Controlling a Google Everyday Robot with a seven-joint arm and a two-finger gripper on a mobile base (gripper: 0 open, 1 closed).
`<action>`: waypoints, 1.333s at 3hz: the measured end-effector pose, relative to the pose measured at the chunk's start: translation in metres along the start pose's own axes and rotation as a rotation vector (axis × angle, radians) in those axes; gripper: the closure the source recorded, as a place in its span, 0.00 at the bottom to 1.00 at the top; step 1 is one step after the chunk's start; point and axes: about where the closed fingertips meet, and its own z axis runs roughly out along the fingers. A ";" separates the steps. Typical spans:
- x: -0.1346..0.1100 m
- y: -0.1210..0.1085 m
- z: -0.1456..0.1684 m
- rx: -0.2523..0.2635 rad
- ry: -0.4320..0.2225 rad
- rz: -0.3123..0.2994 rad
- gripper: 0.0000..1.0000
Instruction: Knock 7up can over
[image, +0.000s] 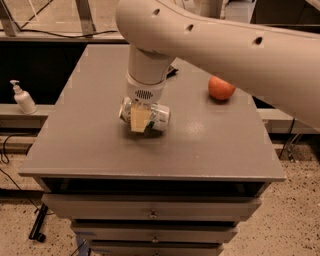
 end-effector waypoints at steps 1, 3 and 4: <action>-0.001 0.000 0.000 0.002 0.000 -0.013 0.38; 0.001 0.004 0.000 -0.021 0.005 -0.044 0.00; 0.002 0.004 0.000 -0.023 0.006 -0.046 0.00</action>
Offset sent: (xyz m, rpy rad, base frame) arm -0.0019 -0.0004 0.0009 -0.0117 0.0080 0.0473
